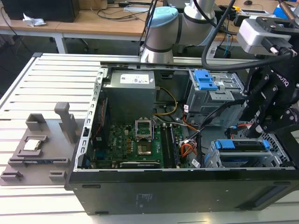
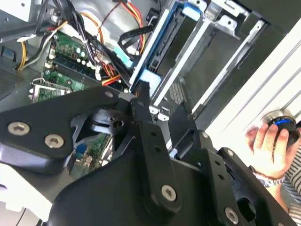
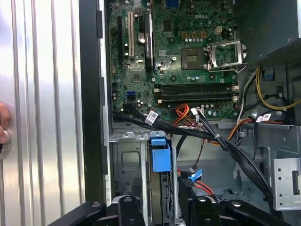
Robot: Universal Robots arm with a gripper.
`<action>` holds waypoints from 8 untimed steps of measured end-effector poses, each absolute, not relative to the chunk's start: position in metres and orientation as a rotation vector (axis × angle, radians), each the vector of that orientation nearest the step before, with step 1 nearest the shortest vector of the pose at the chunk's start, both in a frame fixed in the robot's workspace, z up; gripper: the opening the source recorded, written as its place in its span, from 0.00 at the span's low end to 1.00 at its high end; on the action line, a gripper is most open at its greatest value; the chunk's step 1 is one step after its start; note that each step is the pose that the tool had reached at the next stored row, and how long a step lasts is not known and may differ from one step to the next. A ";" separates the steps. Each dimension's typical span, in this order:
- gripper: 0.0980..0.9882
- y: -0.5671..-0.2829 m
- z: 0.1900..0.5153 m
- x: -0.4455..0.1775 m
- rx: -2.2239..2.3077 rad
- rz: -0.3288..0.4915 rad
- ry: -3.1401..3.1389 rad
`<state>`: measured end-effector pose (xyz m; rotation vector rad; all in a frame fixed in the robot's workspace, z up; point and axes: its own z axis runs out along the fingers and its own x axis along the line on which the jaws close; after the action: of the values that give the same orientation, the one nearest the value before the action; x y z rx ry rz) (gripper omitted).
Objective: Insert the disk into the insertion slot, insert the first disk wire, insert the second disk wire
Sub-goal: 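Insert the disk into the insertion slot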
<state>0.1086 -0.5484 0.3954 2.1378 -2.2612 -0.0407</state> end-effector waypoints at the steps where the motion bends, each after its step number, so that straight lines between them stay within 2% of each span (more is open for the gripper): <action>1: 0.38 -0.548 0.395 0.109 2.138 -0.041 -2.261; 4: 0.37 -0.548 0.395 0.109 2.138 -0.041 -2.261; 5: 0.22 -0.548 0.395 0.109 2.138 -0.041 -2.261; 6: 0.22 -0.548 0.395 0.109 2.138 -0.041 -2.261; 8: 0.09 -0.548 0.395 0.109 2.138 -0.040 -2.261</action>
<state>0.1086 -0.5484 0.3954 2.1377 -2.2611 -0.0404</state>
